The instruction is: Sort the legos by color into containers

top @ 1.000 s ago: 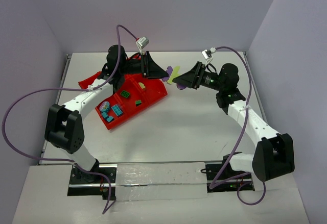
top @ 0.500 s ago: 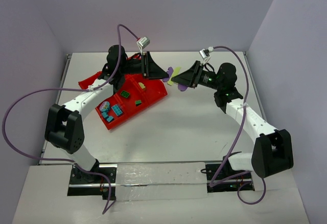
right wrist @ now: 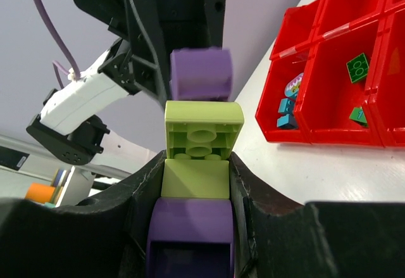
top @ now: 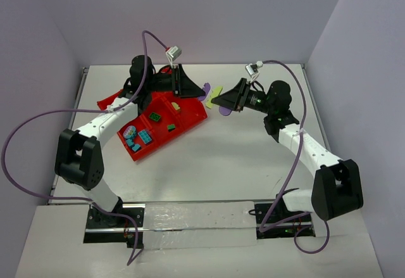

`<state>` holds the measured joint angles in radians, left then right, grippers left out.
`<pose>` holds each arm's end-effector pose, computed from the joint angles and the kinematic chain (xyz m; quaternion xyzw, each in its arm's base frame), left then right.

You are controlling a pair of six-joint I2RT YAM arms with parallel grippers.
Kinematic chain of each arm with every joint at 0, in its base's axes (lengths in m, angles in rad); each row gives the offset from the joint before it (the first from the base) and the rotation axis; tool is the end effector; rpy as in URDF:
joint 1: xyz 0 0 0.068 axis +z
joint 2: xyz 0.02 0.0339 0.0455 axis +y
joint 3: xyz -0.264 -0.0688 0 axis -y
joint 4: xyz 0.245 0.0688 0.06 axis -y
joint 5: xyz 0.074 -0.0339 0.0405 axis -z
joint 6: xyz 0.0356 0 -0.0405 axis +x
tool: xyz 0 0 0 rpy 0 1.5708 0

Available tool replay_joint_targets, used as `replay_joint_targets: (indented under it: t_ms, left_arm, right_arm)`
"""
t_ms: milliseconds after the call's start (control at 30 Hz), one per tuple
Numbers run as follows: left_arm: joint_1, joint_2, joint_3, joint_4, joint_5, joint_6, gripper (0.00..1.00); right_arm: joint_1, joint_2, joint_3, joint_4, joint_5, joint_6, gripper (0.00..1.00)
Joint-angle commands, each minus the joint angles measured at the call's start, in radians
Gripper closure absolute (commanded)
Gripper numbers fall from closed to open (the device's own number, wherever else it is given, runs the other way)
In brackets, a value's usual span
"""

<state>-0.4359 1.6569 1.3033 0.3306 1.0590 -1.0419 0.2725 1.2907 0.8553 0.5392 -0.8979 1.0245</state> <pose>0.3357 -0.1906 0.3459 0.1528 0.6945 -0.6733 0.2026 0.2719 0.1049 0.3282 -0.0784 0.6794 0.6358 0.3579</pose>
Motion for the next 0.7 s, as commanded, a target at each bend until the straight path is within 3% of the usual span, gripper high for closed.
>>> replay_joint_targets:
  t_ms: [0,200,400,567,667]
  left_arm:
    - [0.029,-0.042,-0.006,-0.001,-0.006,0.028,1.00]
    - [0.039,-0.039,-0.015,-0.013,-0.015,0.028,1.00]
    - [0.132,-0.042,0.011,-0.234,-0.100,0.161,1.00]
    - [0.181,0.026,0.161,-0.632,-0.375,0.340,1.00]
    - [0.181,0.125,0.299,-0.787,-0.649,0.379,1.00]
  right_arm:
    - [0.004,-0.038,-0.006,0.058,-0.006,-0.017,1.00]
    - [-0.004,-0.047,0.002,-0.013,0.016,-0.055,1.00]
    - [-0.024,-0.101,0.038,-0.328,0.126,-0.253,1.00]
    - [-0.024,-0.138,0.074,-0.512,0.224,-0.374,1.00]
    - [-0.025,-0.154,0.096,-0.610,0.295,-0.444,1.00]
